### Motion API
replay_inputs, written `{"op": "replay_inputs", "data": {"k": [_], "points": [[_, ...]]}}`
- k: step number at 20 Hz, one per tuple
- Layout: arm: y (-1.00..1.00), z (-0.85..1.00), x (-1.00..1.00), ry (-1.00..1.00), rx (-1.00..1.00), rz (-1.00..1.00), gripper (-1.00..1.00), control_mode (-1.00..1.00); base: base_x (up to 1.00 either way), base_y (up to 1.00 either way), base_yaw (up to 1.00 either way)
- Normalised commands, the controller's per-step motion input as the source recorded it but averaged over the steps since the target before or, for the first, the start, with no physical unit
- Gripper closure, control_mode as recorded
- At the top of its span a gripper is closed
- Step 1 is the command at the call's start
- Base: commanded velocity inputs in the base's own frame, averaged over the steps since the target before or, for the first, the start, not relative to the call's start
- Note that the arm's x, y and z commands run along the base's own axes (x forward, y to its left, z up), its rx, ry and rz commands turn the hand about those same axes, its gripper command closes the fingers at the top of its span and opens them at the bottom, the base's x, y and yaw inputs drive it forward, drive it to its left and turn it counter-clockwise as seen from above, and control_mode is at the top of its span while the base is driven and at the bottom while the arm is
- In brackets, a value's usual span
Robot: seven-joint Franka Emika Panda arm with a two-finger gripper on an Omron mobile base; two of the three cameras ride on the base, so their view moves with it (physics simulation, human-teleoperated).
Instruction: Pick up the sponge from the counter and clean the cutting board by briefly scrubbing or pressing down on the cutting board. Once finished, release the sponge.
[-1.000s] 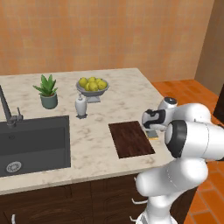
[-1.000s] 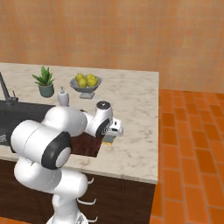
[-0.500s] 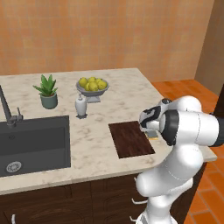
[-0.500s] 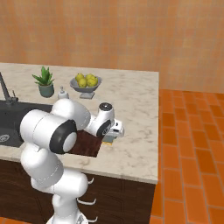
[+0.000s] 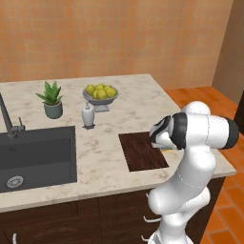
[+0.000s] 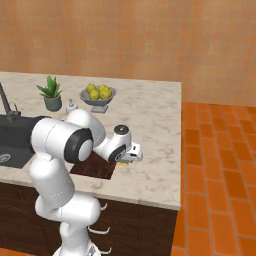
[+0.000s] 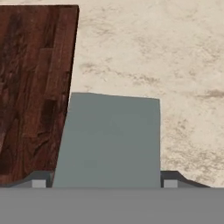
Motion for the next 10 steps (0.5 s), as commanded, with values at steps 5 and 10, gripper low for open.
{"op": "replay_inputs", "data": {"k": [5,10], "points": [[-0.01,-0.34,0.00,0.00,0.01,0.00,1.00,-1.00,0.00,0.00,0.00],[0.00,0.17,-0.10,-0.04,0.00,0.02,1.00,-1.00,0.00,0.00,0.00]]}}
